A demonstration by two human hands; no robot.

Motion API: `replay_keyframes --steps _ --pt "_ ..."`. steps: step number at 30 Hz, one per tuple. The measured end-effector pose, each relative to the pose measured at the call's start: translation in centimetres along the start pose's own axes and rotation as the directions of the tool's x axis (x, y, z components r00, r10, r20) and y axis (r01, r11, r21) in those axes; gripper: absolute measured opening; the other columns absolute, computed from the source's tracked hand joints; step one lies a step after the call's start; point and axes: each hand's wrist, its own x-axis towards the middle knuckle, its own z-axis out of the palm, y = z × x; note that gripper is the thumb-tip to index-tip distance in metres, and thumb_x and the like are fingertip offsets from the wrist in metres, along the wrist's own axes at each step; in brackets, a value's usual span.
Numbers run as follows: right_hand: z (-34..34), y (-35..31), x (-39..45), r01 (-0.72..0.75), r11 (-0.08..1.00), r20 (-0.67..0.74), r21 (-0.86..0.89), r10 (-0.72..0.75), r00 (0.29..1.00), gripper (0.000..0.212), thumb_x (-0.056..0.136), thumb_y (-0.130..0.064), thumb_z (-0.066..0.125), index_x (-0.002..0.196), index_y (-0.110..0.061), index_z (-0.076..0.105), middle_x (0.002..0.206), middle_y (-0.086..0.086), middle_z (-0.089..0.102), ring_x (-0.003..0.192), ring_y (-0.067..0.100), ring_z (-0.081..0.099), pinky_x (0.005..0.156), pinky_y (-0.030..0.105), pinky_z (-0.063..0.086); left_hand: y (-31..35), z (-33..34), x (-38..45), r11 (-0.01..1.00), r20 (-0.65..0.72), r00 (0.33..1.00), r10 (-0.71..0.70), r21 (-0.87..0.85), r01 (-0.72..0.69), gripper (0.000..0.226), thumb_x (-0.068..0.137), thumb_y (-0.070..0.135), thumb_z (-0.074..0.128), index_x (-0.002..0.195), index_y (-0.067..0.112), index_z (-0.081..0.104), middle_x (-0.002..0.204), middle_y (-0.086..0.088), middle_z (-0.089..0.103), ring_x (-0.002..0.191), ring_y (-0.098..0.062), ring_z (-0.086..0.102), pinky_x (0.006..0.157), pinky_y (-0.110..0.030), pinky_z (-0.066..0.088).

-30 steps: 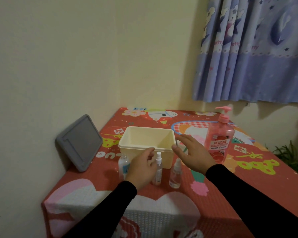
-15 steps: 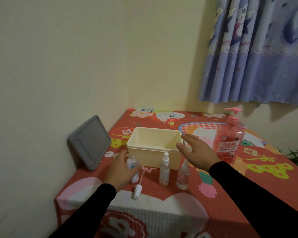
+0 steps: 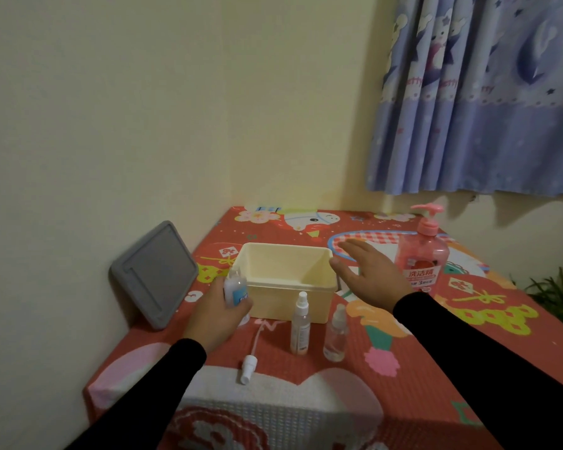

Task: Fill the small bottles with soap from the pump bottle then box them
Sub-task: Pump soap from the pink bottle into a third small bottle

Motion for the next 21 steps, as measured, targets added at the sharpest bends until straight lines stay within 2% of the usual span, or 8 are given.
replay_keyframes --steps 2,5,8,10,12,14,18,21 --pt "-0.8 0.4 0.4 0.0 1.0 -0.021 -0.005 0.0 1.0 0.061 0.096 -0.056 0.038 0.145 -0.02 0.04 0.154 0.0 0.036 0.142 0.015 0.03 0.113 0.032 0.026 1.6 -0.1 0.9 0.998 -0.001 0.999 0.055 -0.007 -0.055 0.026 0.085 0.027 0.068 0.101 0.017 0.049 0.088 0.001 0.059 0.08 -0.02 0.06 0.061 -0.029 0.046" --pt "-2.2 0.8 0.9 0.002 1.0 -0.063 -0.002 -0.003 0.998 0.06 0.096 -0.053 0.041 0.144 -0.019 0.042 0.153 0.001 0.037 0.142 0.015 0.031 0.113 0.031 0.025 4.2 -0.1 2.0 0.992 0.006 0.992 0.124 -0.021 -0.123 0.036 0.083 0.031 0.071 0.108 0.019 0.047 0.095 0.001 0.062 0.085 -0.021 0.063 0.072 -0.039 0.053" --pt "-3.9 1.4 1.4 0.004 1.0 -0.096 -0.016 -0.006 0.995 0.059 0.095 -0.053 0.041 0.144 -0.019 0.043 0.152 0.002 0.039 0.141 0.016 0.033 0.113 0.031 0.026 6.8 0.7 3.0 0.985 0.022 0.986 0.168 -0.051 -0.166 0.048 0.082 0.032 0.072 0.118 0.023 0.041 0.1 0.008 0.059 0.088 -0.012 0.062 0.075 -0.032 0.053" --pt "-5.0 2.1 1.8 -0.007 1.0 -0.126 -0.027 0.003 0.992 0.059 0.095 -0.053 0.041 0.142 -0.018 0.045 0.15 0.003 0.041 0.139 0.017 0.036 0.112 0.031 0.026 8.5 1.7 3.9 0.979 0.04 0.98 0.197 -0.064 -0.195 0.049 0.082 0.032 0.073 0.115 0.024 0.038 0.099 0.008 0.058 0.085 -0.006 0.062 0.067 -0.024 0.05" --pt "-6.1 2.8 2.3 -0.03 0.999 -0.156 -0.041 0.024 0.988 0.059 0.095 -0.053 0.041 0.142 -0.016 0.046 0.149 0.004 0.043 0.137 0.02 0.038 0.111 0.032 0.028 9.9 2.9 4.7 0.973 0.057 0.972 0.229 -0.04 -0.227 0.048 0.082 0.034 0.072 0.113 0.023 0.037 0.1 0.003 0.059 0.084 -0.01 0.062 0.058 -0.02 0.044" --pt "-6.9 3.7 2.9 -0.048 0.998 -0.187 -0.044 0.039 0.982 0.058 0.096 -0.052 0.041 0.14 -0.015 0.048 0.148 0.006 0.044 0.136 0.022 0.041 0.11 0.033 0.029 11.1 4.1 5.4 0.964 0.094 0.959 0.266 -0.019 -0.265 0.045 0.084 0.034 0.069 0.111 0.021 0.035 0.101 -0.002 0.06 0.083 -0.017 0.063 0.058 -0.024 0.047" --pt "-8.7 5.7 4.4 -0.068 0.996 -0.228 -0.054 0.054 0.972 0.056 0.096 -0.051 0.042 0.138 -0.014 0.05 0.146 0.007 0.046 0.133 0.024 0.045 0.109 0.036 0.035 13.5 7.0 6.8 0.95 0.177 0.933 0.313 -0.036 -0.312 0.044 0.087 0.036 0.065 0.115 0.02 0.034 0.105 -0.006 0.06 0.086 -0.023 0.064 0.07 -0.035 0.052" --pt "-9.7 7.1 5.4 -0.089 0.995 -0.253 -0.048 0.074 0.965 0.055 0.097 -0.048 0.041 0.137 -0.011 0.051 0.144 0.008 0.047 0.132 0.024 0.044 0.108 0.034 0.034 14.9 9.1 7.9 0.946 0.231 0.917 0.324 -0.048 -0.322 0.043 0.089 0.039 0.062 0.115 0.02 0.034 0.105 -0.007 0.061 0.087 -0.024 0.064 0.076 -0.04 0.053"
